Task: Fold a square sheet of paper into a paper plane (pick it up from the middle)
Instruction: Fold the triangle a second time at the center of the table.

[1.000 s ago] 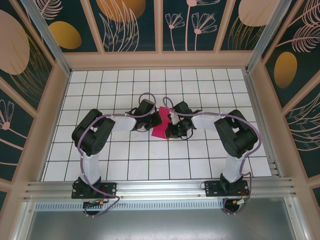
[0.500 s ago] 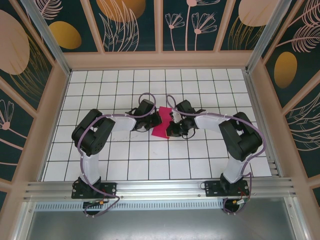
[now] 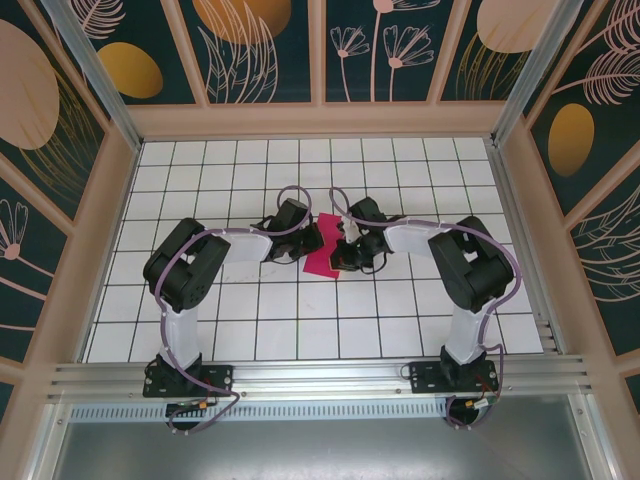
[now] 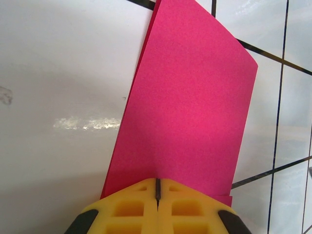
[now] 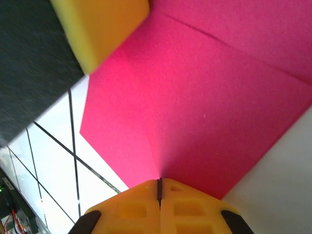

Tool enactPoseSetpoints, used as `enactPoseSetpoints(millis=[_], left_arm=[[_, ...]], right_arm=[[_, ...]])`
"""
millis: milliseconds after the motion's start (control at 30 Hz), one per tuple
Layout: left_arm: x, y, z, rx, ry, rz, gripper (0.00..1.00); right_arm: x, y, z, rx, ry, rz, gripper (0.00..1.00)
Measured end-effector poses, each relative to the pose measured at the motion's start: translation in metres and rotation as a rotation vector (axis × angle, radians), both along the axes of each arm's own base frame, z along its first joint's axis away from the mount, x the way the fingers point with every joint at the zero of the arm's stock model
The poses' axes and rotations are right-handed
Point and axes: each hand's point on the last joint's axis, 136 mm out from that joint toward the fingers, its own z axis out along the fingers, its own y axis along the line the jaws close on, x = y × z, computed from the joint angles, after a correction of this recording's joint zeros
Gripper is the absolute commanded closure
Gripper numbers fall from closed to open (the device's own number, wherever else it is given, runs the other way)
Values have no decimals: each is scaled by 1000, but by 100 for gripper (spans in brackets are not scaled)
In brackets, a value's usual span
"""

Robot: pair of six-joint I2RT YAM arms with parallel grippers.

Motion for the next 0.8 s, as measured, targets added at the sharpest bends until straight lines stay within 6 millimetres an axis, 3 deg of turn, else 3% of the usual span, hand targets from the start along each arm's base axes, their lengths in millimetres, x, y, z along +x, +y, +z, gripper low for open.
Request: enactPoseSetpoints(millis=[333,533,800], left_arm=[[0,0,0,-4,-6,2,96],[-3,-2,5,-9,-33,-42,93],[-19,-22,47,-89,-132,-120,94]], right_arm=[[-16,-12,-5,-1,9,-3,98],[-16,-12,-5,-4,7,-5,98],[-16,-13,-6,-7,9,-10,98]])
